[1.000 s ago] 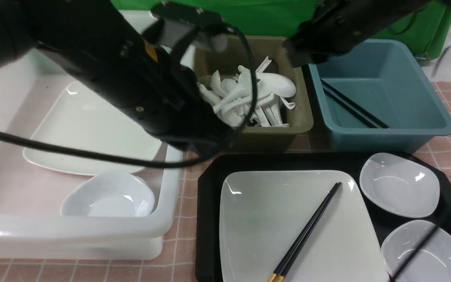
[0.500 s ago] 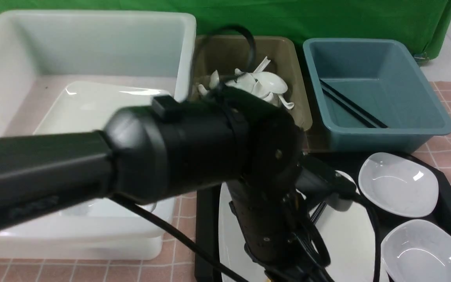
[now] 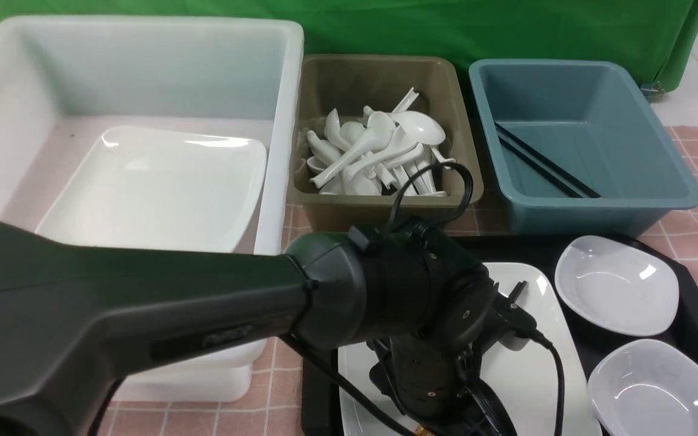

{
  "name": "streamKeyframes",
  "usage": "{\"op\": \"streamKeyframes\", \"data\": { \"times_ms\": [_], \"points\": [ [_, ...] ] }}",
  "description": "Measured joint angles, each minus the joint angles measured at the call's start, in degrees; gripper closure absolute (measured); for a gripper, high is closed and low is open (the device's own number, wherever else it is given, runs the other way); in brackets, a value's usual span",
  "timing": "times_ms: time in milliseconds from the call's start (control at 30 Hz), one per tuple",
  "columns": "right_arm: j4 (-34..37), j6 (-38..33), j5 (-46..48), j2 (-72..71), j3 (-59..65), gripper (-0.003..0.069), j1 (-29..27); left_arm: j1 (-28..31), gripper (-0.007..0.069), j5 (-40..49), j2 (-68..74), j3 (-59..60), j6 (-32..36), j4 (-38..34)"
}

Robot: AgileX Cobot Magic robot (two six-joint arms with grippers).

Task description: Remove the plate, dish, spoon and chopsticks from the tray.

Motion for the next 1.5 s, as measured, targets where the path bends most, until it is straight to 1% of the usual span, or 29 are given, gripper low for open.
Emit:
{"op": "streamKeyframes", "data": {
  "times_ms": [100, 133, 167, 200, 233, 267, 400, 533, 700, 733, 767, 800, 867, 1033, 1100, 1167, 1200, 1233, 1267, 1400, 1433, 1467, 1500],
  "points": [
    [0.0, 0.0, 0.0, -0.16, 0.0, 0.0629, 0.0, 0.04, 0.0245, -0.01, 0.38, -0.43, -0.8, 0.97],
    [0.0, 0.0, 0.0, -0.16, 0.0, 0.0629, 0.0, 0.04, 0.0256, -0.01, 0.45, -0.43, -0.8, 1.03],
    [0.0, 0.0, 0.0, -0.16, 0.0, 0.0629, 0.0, 0.04, 0.037, 0.39, 0.59, -0.67, -0.8, 1.33],
    [0.0, 0.0, 0.0, -0.16, 0.0, 0.0629, 0.0, 0.04, 0.0444, 1.05, 0.67, -0.96, -0.85, 1.4],
    [0.0, 0.0, 0.0, -0.16, 0.0, 0.0629, 0.0, 0.04, 0.0473, 1.37, 0.74, -1.13, -1.0, 1.48],
    [0.0, 0.0, 0.0, -0.16, 0.0, 0.0629, 0.0, 0.04, 0.0533, 2.31, 0.88, -1.85, -0.98, 1.42],
    [0.0, 0.0, -0.02, -0.16, 0.0, 0.0629, 0.0, 0.04, 0.0537, 7.36, 0.5, -5.15, -0.98, 1.24],
    [0.0, 0.0, -0.07, -0.16, 0.0, 0.0629, 0.0, 0.04, 0.0537, 10.06, -1.26, -9.22, -0.98, 0.37],
    [0.0, 0.0, -0.17, -0.16, 0.0, 0.0629, 0.0, 0.04, 0.0537, 16.18, -3.08, -22.25, -0.98, 1.09],
    [0.0, 0.0, -0.17, -0.16, 0.0, 0.0629, 0.0, 0.04, 0.0537, 16.38, -3.08, -22.78, -0.98, 1.22],
    [0.0, 0.0, -0.22, -0.16, 0.0, 0.0629, 0.0, 0.04, 0.0537, 17.59, -2.29, -26.55, -0.98, 2.19],
    [0.0, 0.0, -0.22, -0.16, 0.0, 0.0629, 0.0, 0.04, 0.0537, 17.98, -1.96, -27.7, -0.98, 2.6],
    [0.0, 0.0, -0.49, -0.16, 0.0, 0.0629, 0.0, 0.29, 0.0537, 20.21, 1.26, -35.25, -0.98, 4.94],
    [0.0, 0.06, -1.61, -0.16, 0.0, 0.0629, 0.0, 3.22, 0.0537, 20.79, 8.99, -47.12, -1.16, 5.23],
    [0.0, 0.12, -1.95, -0.16, 0.0, 0.0629, 0.0, 5.35, 0.0537, 20.6, 12.52, -52.27, -2.47, 4.84],
    [0.0, 0.12, -2.21, -0.16, 0.0, 0.0629, 0.0, 6.3, 0.0537, 19.51, 14.06, -54.15, -2.71, 4.25],
    [0.0, 0.23, -2.66, -0.16, 0.0, 0.0629, 0.0, 7.47, 0.0537, 15.92, 15.91, -57.13, -3.14, 2.89],
    [0.0, 0.23, -2.66, -0.16, 0.0, 0.0629, 0.0, 7.59, 0.0537, 15.92, 16.1, -57.13, -3.14, 2.73],
    [0.0, 0.23, -3.13, -0.16, 0.0, 0.0629, 0.0, 8.24, 0.0537, 10.7, 16.97, -58.4, -3.14, 1.85],
    [0.11, 0.23, -4.89, -0.16, 0.0, 0.0629, 0.0, 9.0, 0.0537, -4.21, 18.61, -59.24, -2.26, 1.1],
    [0.17, 0.23, -5.14, -0.16, 0.0, 0.0629, 0.0, 9.01, 0.0537, -5.71, 18.82, -59.25, -2.11, 1.13],
    [0.6, 0.23, -5.77, -0.16, 0.0, 0.0629, 0.0, 9.07, 0.0537, -11.73, 19.84, -59.28, -1.61, 1.14],
    [0.6, 0.23, -5.77, -0.16, 0.0, 0.0629, 0.0, 9.07, 0.0537, -11.73, 19.97, -59.28, -1.6, 1.15]
  ]
}}
